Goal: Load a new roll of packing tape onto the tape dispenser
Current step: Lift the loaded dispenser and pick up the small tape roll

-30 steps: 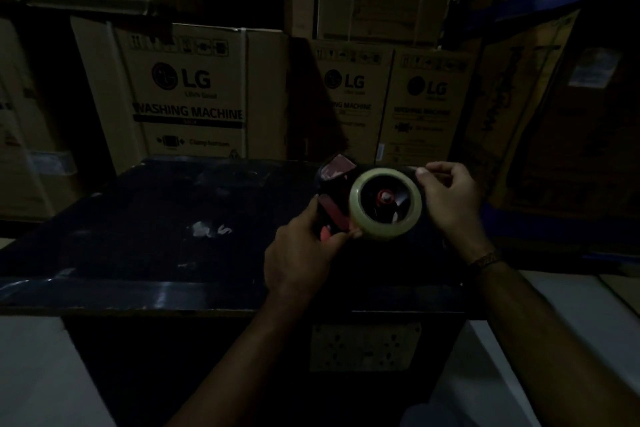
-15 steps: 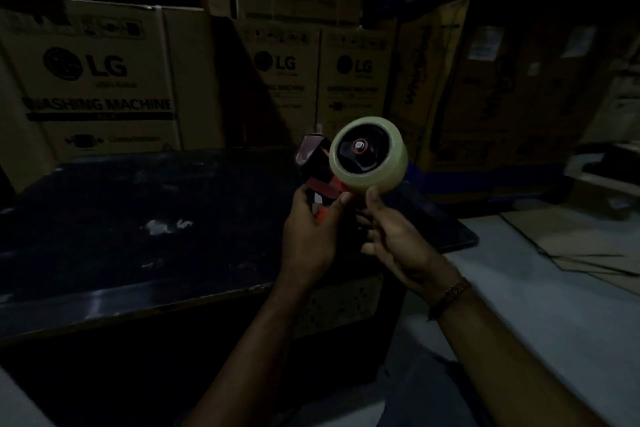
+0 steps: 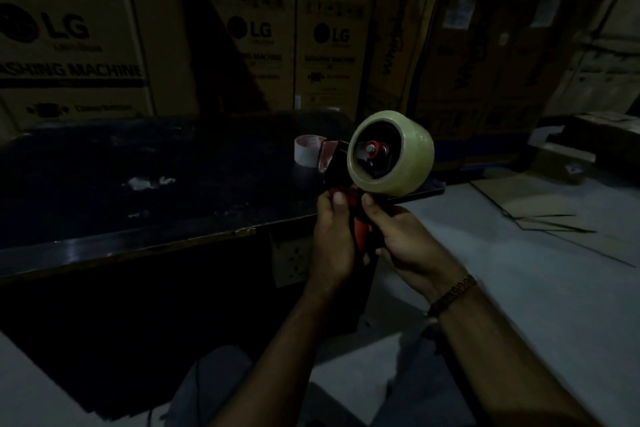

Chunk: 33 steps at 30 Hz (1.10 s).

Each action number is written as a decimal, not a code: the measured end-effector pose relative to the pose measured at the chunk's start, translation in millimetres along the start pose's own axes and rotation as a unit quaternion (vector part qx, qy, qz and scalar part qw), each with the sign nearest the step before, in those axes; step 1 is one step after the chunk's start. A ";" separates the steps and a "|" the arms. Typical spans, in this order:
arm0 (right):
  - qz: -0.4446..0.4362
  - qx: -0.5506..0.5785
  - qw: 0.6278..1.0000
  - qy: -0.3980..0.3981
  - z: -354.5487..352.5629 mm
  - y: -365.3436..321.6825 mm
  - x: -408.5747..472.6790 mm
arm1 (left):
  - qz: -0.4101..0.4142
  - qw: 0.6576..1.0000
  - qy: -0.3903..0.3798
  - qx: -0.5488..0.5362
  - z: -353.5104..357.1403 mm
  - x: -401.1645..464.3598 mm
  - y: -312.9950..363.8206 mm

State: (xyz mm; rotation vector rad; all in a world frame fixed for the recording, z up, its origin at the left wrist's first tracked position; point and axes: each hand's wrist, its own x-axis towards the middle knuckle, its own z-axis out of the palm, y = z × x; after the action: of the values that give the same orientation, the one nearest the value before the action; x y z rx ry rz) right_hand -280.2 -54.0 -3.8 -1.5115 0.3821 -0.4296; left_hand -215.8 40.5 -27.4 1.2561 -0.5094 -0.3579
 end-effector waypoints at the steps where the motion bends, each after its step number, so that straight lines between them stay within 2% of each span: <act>1: -0.006 0.005 1.000 0.004 -0.8 -1.9 -2.6 | -0.001 1.000 -0.007 -0.002 4.4 -2.8 2.1; 5: -0.013 0.028 0.999 0.031 -6.6 -4.2 -11.4 | -0.004 0.999 -0.023 0.031 15.8 -11.0 5.3; 8: 0.000 0.046 0.999 0.027 -11.7 -4.5 -18.2 | 0.036 0.987 0.011 0.155 10.1 -14.2 -1.7; 12: 0.025 0.043 0.999 -0.002 -12.8 0.6 -29.5 | 0.040 0.972 0.086 0.215 -1.7 -15.4 10.3; 14: 0.020 0.032 0.999 0.000 -12.6 2.3 -36.6 | 0.024 0.973 0.095 0.210 -8.2 -1.0 24.5; 16: 0.007 0.032 0.999 0.010 -14.8 2.9 -41.5 | -0.042 0.976 0.075 0.201 -17.1 20.8 39.8; 19: -0.005 -0.003 1.000 -0.002 -18.2 4.5 -45.2 | -0.130 0.983 0.044 0.121 -30.4 46.6 53.9; 22: -0.011 -0.004 1.000 -0.013 -19.5 10.7 -51.1 | -0.144 0.982 0.083 0.087 -42.0 65.0 58.5; 26: 0.014 0.026 1.000 -0.004 -18.1 24.5 -59.0 | -0.098 0.981 0.092 0.140 -61.3 88.4 55.6; 29: 0.044 0.032 0.998 0.019 -15.0 36.8 -63.4 | -0.027 0.972 0.050 0.230 -73.3 98.0 53.1; 33: 0.059 0.027 0.997 0.040 -9.3 49.6 -67.0 | 0.021 0.936 -0.028 0.349 -77.9 113.0 44.0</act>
State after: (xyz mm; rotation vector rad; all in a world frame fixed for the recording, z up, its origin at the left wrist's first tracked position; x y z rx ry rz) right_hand -341.2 -28.3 -55.2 -1.4135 0.5170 -0.4045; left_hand -79.5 56.5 16.6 1.9229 -0.7459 -0.1745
